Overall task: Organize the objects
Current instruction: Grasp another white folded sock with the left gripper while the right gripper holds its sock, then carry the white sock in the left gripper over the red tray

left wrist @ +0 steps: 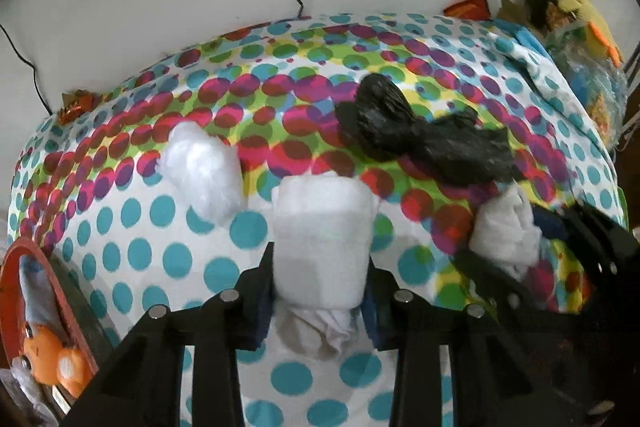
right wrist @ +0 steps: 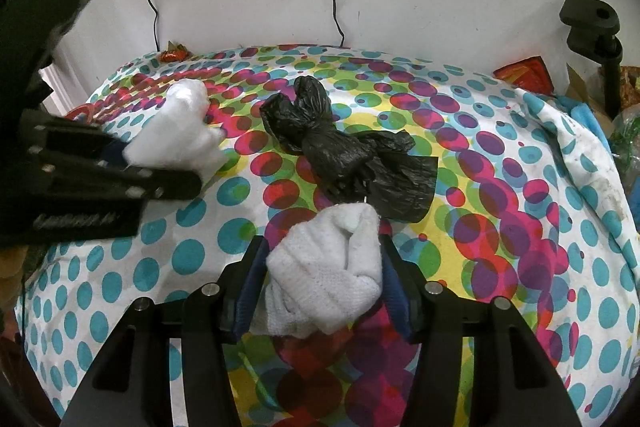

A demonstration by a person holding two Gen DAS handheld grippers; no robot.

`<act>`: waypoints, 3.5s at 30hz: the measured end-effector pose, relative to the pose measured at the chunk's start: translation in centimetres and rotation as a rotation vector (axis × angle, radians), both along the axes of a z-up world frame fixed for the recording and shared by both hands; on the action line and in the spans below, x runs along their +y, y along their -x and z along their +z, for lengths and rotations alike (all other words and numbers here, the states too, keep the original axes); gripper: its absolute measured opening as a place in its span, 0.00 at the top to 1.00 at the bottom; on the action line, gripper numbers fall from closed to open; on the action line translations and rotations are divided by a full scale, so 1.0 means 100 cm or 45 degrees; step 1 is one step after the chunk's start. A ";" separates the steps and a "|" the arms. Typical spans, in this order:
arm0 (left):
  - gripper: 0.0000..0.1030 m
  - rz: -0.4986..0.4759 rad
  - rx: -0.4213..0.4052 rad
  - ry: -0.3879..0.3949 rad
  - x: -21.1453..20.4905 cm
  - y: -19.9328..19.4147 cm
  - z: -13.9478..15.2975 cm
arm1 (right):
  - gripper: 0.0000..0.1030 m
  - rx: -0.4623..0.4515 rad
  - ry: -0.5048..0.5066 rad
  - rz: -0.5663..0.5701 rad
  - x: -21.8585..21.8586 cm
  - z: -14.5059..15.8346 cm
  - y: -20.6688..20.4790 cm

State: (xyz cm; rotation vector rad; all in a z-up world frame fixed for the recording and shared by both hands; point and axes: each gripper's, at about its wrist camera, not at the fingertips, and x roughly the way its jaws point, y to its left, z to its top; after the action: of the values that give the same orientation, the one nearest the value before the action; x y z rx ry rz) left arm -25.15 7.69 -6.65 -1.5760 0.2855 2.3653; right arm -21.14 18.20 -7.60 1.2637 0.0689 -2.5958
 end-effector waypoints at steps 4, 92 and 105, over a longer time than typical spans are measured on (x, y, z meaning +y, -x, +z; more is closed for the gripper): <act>0.65 0.008 0.002 -0.020 -0.004 -0.018 0.005 | 0.48 0.000 -0.011 0.001 -0.001 0.000 0.000; 0.64 0.724 0.120 0.070 -0.322 -0.102 0.064 | 0.47 0.005 -0.091 0.007 -0.008 0.000 0.001; 0.63 0.766 0.028 0.082 -0.345 -0.063 0.034 | 0.44 0.005 -0.095 0.008 -0.009 -0.001 0.000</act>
State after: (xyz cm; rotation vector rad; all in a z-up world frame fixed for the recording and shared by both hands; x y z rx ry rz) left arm -18.86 -26.84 -3.24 -1.8684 -0.1360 2.8301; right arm -21.13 17.26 -7.72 1.2809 0.1712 -2.6129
